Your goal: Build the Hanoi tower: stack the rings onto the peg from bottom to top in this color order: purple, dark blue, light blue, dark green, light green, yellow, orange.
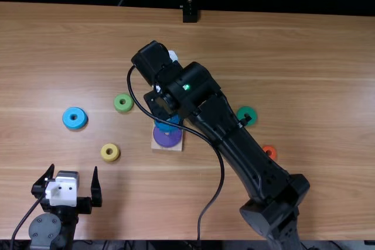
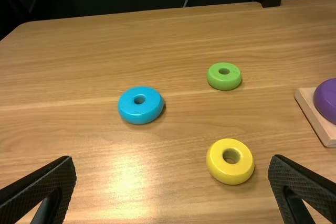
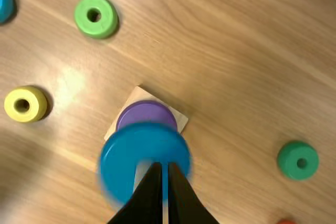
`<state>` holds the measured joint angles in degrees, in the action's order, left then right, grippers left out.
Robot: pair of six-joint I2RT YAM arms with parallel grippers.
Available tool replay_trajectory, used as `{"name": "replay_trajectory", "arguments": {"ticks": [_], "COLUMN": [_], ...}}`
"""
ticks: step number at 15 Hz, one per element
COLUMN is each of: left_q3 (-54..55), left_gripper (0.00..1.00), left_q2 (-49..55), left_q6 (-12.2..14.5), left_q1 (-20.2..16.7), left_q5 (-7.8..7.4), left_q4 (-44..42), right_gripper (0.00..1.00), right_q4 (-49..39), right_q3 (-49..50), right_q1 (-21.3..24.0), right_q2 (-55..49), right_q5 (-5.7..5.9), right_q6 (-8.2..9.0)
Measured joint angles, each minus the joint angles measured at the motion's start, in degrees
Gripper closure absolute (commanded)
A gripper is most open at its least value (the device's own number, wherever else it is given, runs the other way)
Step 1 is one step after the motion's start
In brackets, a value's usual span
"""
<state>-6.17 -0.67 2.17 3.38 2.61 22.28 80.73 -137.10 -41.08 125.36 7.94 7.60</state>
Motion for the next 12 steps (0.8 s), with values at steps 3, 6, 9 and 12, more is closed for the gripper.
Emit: {"name": "replay_trajectory", "arguments": {"ticks": [3, 6, 9, 12], "left_q3": [0.0, 0.0, 0.0, 0.0], "left_gripper": [0.00, 0.00, 0.00, 0.00], "left_q2": [0.0, 0.0, 0.0, 0.0], "left_q6": [0.0, 0.0, 0.0, 0.0], "left_q1": [0.0, 0.0, 0.0, 0.0], "left_q5": [0.00, 0.00, 0.00, -0.02], "left_q4": [0.0, 0.0, 0.0, 0.0], "right_gripper": [0.80, 0.22, 0.00, 0.00], "right_q4": [0.2, 0.0, -0.2, -5.9], "right_q3": [-0.1, -0.1, 0.2, 9.7], "right_q1": [0.0, 0.0, 0.3, 3.0], "right_q2": [0.0, 0.0, -0.1, -5.1], "right_q5": [-0.02, -0.02, -0.02, -0.02], "right_q6": [-0.02, -0.04, -0.04, -0.09]}}
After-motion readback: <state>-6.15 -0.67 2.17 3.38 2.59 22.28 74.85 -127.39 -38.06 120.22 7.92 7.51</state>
